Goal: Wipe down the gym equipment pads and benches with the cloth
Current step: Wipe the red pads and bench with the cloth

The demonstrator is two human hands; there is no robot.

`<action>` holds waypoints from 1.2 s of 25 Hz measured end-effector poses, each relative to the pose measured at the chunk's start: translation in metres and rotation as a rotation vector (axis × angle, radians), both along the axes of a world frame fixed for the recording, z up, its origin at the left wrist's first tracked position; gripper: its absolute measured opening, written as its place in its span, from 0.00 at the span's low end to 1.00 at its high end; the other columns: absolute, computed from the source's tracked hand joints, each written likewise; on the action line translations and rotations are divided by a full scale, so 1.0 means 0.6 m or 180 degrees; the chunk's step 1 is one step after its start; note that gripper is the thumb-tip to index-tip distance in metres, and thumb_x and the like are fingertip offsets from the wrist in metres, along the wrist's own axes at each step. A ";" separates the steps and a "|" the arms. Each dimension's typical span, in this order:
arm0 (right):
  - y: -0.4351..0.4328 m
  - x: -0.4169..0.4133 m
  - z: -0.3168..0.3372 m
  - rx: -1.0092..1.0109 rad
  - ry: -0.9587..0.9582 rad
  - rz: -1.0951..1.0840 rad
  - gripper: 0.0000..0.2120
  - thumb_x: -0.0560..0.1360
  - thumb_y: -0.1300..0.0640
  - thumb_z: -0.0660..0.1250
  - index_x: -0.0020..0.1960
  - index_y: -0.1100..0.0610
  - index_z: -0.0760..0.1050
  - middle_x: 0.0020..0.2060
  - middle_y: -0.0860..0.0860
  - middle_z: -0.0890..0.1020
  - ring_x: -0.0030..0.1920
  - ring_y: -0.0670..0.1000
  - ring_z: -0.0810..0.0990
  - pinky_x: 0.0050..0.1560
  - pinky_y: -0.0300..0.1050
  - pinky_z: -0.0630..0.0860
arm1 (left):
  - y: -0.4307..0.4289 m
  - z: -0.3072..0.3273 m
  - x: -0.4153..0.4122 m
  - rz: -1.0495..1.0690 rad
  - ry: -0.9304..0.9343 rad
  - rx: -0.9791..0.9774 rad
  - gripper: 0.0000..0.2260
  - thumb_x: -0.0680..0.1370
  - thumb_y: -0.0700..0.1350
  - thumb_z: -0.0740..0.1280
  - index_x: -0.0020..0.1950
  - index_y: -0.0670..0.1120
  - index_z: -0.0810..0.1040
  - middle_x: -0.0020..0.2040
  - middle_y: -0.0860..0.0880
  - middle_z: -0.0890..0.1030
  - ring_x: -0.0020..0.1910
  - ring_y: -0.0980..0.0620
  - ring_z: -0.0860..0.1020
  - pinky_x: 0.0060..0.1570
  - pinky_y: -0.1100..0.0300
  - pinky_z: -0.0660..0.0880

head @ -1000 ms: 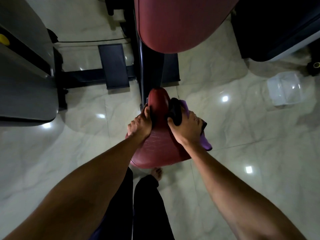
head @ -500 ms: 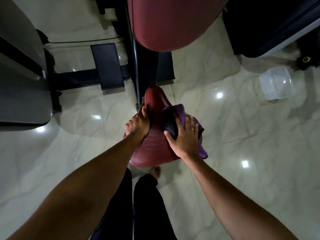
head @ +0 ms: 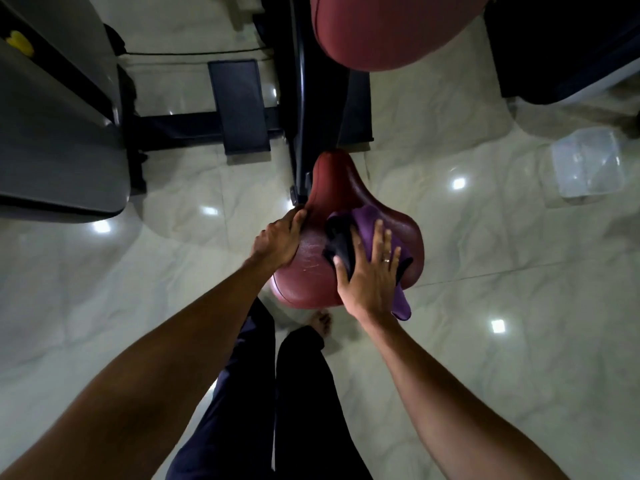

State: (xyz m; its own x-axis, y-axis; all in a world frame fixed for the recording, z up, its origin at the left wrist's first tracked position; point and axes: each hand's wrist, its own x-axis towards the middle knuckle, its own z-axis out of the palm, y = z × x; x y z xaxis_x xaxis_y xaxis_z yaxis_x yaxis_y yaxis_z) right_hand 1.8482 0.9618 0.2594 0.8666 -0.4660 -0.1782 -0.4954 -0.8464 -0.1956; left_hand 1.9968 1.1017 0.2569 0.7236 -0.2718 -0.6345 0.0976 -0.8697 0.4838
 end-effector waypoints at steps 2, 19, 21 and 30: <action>0.020 0.053 0.003 0.0059 0.0023 -0.0678 0.33 0.79 0.37 0.56 0.80 0.51 0.63 0.83 0.58 0.49 0.81 0.64 0.50 0.78 0.69 0.49 | 0.013 -0.010 -0.016 0.0196 -0.0163 -0.0207 0.24 0.84 0.64 0.47 0.76 0.60 0.68 0.69 0.42 0.77 0.66 0.35 0.75 0.64 0.42 0.71; 0.117 0.056 0.007 0.0227 -0.0321 -0.0792 0.28 0.79 0.47 0.64 0.78 0.54 0.67 0.81 0.60 0.59 0.79 0.68 0.58 0.75 0.72 0.56 | 0.051 -0.027 -0.129 0.1539 -0.0156 -0.1105 0.24 0.85 0.62 0.51 0.81 0.60 0.58 0.77 0.46 0.69 0.73 0.42 0.71 0.66 0.53 0.69; 0.150 0.053 0.001 0.0199 -0.0471 -0.0410 0.24 0.80 0.48 0.65 0.75 0.51 0.71 0.79 0.60 0.63 0.78 0.70 0.60 0.74 0.72 0.56 | 0.054 -0.036 -0.130 0.1568 -0.0227 -0.1172 0.25 0.84 0.63 0.50 0.80 0.58 0.60 0.76 0.46 0.70 0.72 0.43 0.72 0.67 0.54 0.70; 0.064 -0.008 0.003 0.0116 -0.0255 0.0161 0.28 0.82 0.38 0.61 0.78 0.49 0.68 0.81 0.58 0.58 0.79 0.65 0.58 0.77 0.68 0.56 | 0.054 -0.046 -0.128 0.1581 -0.0284 -0.1280 0.21 0.87 0.55 0.52 0.80 0.55 0.62 0.75 0.43 0.71 0.71 0.43 0.71 0.64 0.61 0.64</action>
